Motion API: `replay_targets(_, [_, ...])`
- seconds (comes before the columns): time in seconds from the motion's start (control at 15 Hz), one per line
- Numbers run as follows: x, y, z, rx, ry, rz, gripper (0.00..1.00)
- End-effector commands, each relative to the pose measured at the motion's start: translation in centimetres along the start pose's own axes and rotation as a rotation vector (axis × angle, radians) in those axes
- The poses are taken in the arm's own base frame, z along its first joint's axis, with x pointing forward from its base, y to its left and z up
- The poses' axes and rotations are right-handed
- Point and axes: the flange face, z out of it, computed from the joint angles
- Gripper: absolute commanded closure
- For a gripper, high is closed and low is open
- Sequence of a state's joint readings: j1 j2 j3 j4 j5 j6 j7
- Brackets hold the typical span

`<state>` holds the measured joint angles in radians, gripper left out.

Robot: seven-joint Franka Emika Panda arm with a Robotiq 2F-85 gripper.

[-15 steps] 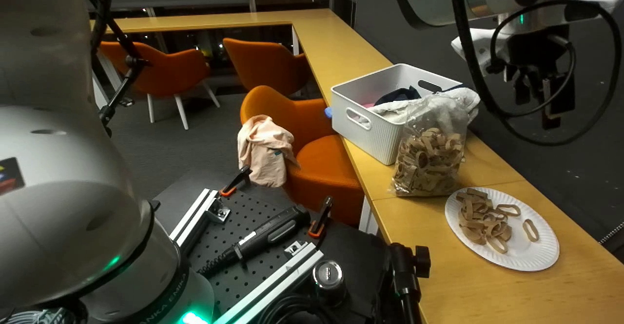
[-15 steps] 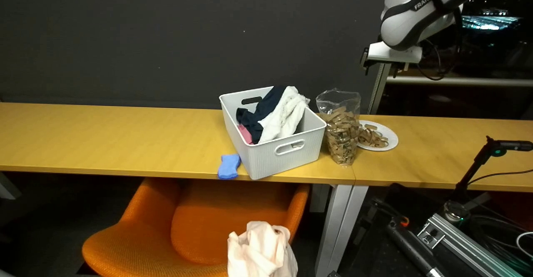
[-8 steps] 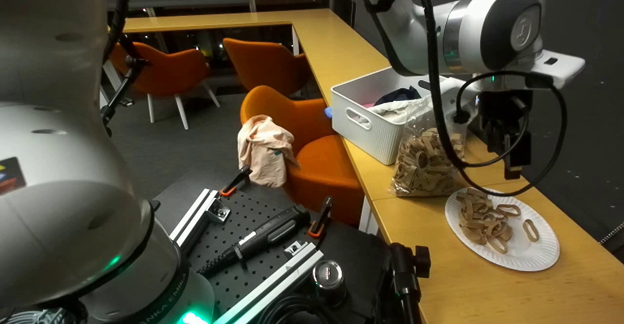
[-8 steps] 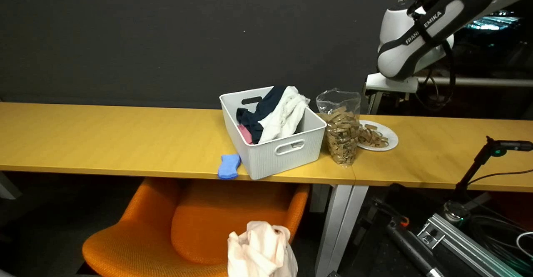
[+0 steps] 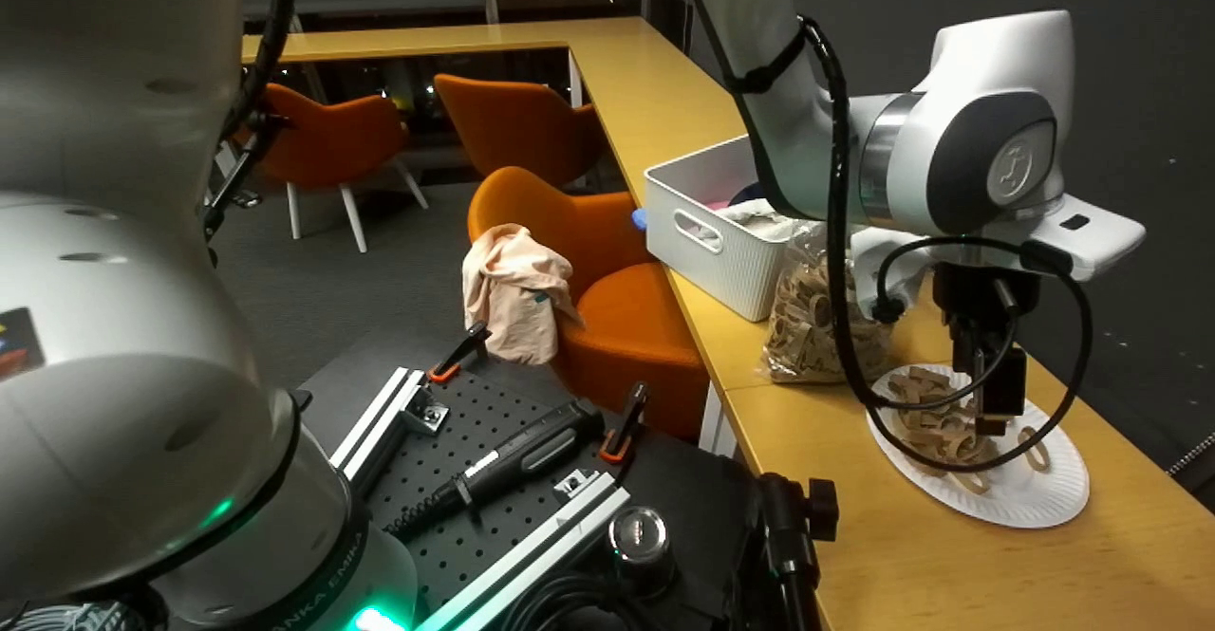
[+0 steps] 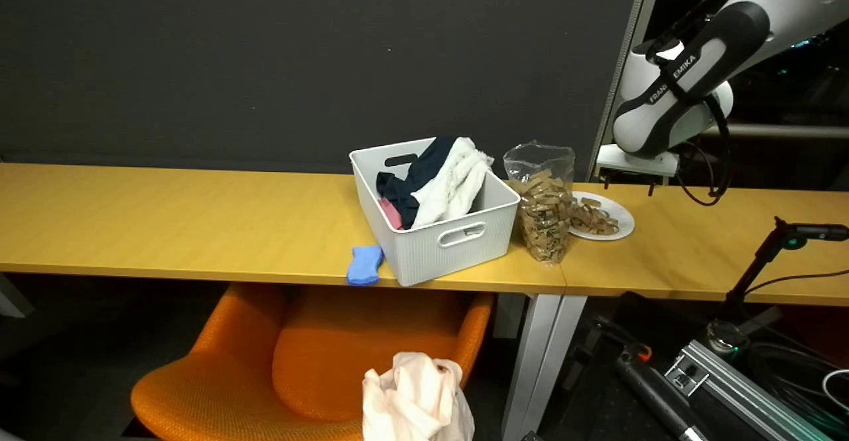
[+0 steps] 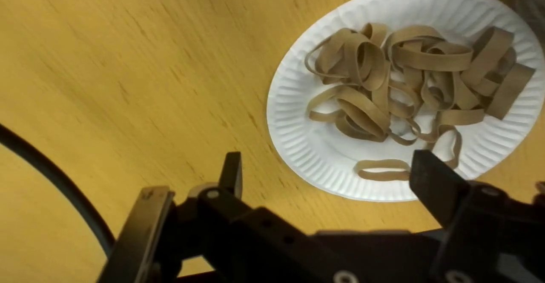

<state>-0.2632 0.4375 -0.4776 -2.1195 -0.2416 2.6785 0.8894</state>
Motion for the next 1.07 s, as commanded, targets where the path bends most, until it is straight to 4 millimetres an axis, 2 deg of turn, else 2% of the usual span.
replay_targets(0.0, [-0.6,0.0,1.5,0.018,-0.018,0.012,0.00])
replay_targets(0.4, [-1.8,-0.5,3.7,0.058,-0.065,0.040,0.00])
replay_targets(0.8, [-3.0,-2.2,6.6,0.122,-0.076,0.059,0.00])
replay_targets(1.0, [-2.6,-2.9,7.3,0.130,-0.078,0.069,0.00])
